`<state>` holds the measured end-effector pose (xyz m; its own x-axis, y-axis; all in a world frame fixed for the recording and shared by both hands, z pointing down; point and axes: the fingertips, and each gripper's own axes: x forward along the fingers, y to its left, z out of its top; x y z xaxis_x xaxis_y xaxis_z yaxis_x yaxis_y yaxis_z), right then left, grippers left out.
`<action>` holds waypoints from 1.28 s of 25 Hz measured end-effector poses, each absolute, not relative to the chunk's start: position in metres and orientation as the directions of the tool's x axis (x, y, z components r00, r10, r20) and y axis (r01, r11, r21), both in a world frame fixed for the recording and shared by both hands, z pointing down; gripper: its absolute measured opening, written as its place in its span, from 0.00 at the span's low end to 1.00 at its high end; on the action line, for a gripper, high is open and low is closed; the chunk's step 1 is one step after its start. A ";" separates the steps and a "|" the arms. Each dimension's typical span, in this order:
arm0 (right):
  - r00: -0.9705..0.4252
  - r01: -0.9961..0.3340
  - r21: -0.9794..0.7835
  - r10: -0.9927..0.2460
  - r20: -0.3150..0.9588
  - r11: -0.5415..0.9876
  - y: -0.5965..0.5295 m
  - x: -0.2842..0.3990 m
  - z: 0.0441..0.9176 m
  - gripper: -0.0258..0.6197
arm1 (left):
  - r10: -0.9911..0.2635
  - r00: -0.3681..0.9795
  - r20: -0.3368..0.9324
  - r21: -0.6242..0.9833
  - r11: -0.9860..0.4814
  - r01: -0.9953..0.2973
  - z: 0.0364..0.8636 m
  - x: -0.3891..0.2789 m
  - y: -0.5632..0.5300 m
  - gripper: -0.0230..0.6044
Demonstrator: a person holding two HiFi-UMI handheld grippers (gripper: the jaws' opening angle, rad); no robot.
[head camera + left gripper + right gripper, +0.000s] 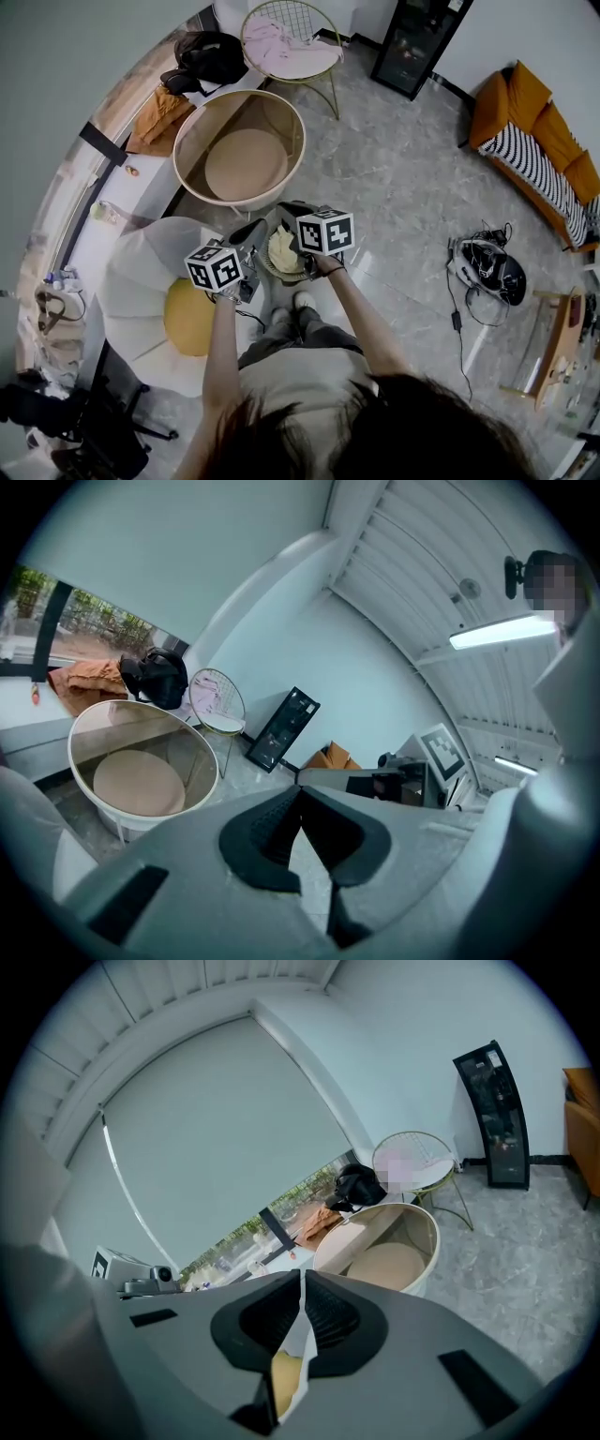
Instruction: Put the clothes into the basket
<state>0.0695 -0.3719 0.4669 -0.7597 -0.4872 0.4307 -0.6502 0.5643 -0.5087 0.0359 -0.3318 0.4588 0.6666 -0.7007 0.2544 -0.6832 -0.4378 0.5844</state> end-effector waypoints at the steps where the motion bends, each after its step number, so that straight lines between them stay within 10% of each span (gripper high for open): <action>1: -0.765 -0.644 -0.504 -0.490 0.418 0.576 -0.371 0.069 0.462 0.07 | -0.701 0.667 0.252 0.576 -0.445 -0.686 0.457 0.036 -0.331 0.05; 32: -0.853 -0.521 -0.447 -0.453 0.258 0.727 -0.349 0.068 0.417 0.05 | -0.776 0.605 0.178 0.452 -0.481 -0.751 0.427 0.044 -0.322 0.05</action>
